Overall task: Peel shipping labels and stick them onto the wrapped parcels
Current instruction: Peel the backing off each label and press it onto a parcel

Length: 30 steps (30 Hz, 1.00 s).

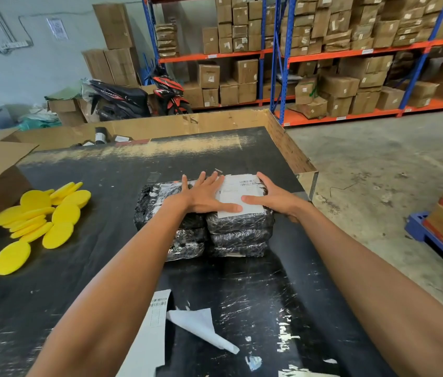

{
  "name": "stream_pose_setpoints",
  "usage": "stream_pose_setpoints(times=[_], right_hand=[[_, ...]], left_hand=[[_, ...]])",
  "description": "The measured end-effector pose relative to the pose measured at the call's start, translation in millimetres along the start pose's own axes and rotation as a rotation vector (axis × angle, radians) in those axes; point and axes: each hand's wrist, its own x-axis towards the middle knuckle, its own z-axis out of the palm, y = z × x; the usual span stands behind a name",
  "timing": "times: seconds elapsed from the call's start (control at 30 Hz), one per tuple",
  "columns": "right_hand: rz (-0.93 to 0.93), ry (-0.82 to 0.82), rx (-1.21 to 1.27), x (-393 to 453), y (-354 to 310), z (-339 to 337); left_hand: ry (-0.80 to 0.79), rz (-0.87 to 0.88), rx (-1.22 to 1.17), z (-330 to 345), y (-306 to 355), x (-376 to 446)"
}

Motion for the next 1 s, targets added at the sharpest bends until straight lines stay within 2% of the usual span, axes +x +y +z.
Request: stream_pose_setpoints(times=[0.17, 0.33, 0.47, 0.53, 0.6, 0.7, 0.87, 1.0], right_hand=[[-0.016, -0.11, -0.104, -10, 2, -11], [-0.068, -0.107, -0.262, -13, 0, -17], [0.01, -0.166, -0.274, -9, 3, -21], [0.064, -0.083, -0.106, -8, -1, -16], [0.131, 0.119, 0.079, -2, -3, -7], [0.176, 0.292, 0.197, 7, -5, 10], [0.215, 0.358, 0.486, 8, -14, 31], [0.118, 0.373, 0.453, 17, -5, 33]], left_hand=[[-0.061, 0.006, 0.008, 1, -2, 5], [-0.066, 0.044, 0.025, -2, -6, 1], [-0.051, 0.053, 0.005, -3, -6, -1], [-0.022, 0.068, -0.016, 0, -8, -3], [0.005, 0.083, -0.035, 4, -8, -7], [0.044, 0.099, -0.013, 8, -6, -10], [0.073, 0.123, -0.022, 10, -7, -17], [0.132, 0.154, -0.061, 14, -11, -23]])
